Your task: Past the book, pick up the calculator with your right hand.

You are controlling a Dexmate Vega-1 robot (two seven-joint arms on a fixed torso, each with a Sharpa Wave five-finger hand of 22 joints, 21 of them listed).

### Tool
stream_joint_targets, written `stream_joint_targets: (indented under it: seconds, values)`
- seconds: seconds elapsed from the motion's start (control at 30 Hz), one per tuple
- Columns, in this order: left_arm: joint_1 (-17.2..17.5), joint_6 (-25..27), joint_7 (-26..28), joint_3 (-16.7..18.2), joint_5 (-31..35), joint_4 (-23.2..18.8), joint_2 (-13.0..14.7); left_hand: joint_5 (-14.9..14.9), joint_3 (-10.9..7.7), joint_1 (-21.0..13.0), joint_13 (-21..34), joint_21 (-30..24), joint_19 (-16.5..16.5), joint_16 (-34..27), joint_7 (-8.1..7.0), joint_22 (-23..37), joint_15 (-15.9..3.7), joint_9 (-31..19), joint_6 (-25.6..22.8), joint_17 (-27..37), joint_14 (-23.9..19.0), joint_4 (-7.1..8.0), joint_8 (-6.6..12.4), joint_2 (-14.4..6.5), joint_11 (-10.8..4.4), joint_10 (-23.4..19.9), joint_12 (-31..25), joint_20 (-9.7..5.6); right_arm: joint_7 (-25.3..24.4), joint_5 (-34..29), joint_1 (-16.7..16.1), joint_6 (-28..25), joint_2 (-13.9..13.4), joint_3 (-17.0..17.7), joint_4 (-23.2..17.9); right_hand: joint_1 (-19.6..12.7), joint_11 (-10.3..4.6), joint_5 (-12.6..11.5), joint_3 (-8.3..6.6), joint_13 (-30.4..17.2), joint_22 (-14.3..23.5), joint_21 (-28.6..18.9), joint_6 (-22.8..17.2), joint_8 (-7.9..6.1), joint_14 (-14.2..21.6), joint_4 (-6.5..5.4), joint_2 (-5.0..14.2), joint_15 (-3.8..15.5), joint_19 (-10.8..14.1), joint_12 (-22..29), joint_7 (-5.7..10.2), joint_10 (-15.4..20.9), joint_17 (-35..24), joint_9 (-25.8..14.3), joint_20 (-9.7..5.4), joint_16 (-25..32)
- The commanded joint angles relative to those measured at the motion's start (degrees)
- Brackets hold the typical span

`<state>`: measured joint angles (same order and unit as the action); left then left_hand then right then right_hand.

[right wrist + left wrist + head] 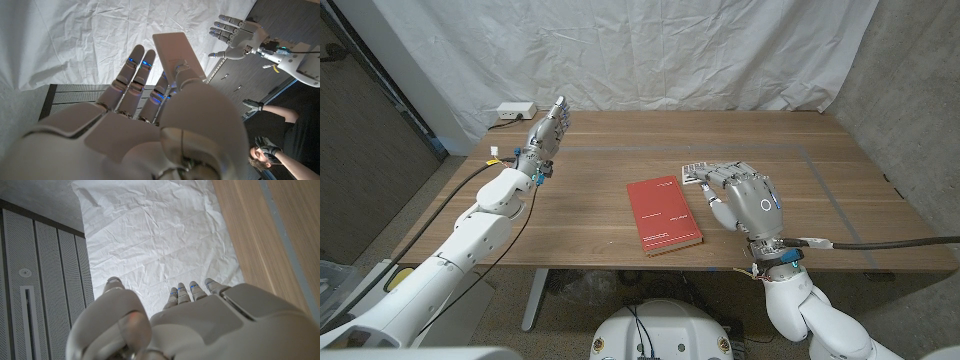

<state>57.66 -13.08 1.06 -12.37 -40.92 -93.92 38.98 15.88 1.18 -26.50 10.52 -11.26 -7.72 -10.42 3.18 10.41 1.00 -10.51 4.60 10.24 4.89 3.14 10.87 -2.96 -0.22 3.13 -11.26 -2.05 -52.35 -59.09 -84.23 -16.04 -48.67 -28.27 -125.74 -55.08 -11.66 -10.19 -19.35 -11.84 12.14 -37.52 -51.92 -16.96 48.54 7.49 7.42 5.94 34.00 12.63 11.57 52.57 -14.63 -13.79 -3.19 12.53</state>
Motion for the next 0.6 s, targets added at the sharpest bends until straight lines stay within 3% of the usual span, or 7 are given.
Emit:
stream_joint_targets:
  seconds: [0.03, 0.6]
  values:
    - [0.70, -0.84, -0.31, -0.25, -0.25, 0.24, -0.35, -0.15, -0.11, -0.86, 0.20, -0.45, -0.26, -0.30, -0.23, 0.18, -0.06, -0.26, -0.20, 0.14, 0.17, -0.27, 0.52, -0.02, 0.15, -0.15, -0.34, -1.85, 1.36, -0.17, -1.00, 0.19, -0.10, 1.59, -1.82, -0.50, 0.01, -0.28, 0.12, -0.28, 0.00, -0.84, -1.86, -0.11, 0.55, 0.04, 0.16, 7.02, -0.48, 0.30, 1.12, 0.39, -0.25, -0.29, -8.39, 0.36]
    - [2.38, -0.25, 0.94, 0.52, -0.27, -2.24, 0.55, -0.26, -0.08, -1.11, 0.20, -0.46, -0.28, -0.28, -0.26, 0.18, -0.05, -0.27, -0.17, 0.14, 0.22, -0.37, 0.50, -0.15, 0.14, -0.15, -0.33, -1.84, 1.32, -0.19, -1.61, 1.59, 0.41, 2.63, -2.34, -0.62, -0.03, -0.29, 0.11, -0.29, -0.33, -3.62, -1.99, 0.12, 0.66, 0.07, 0.00, 7.01, -1.47, 0.27, 1.12, 0.57, -0.44, -0.39, -8.36, 0.32]
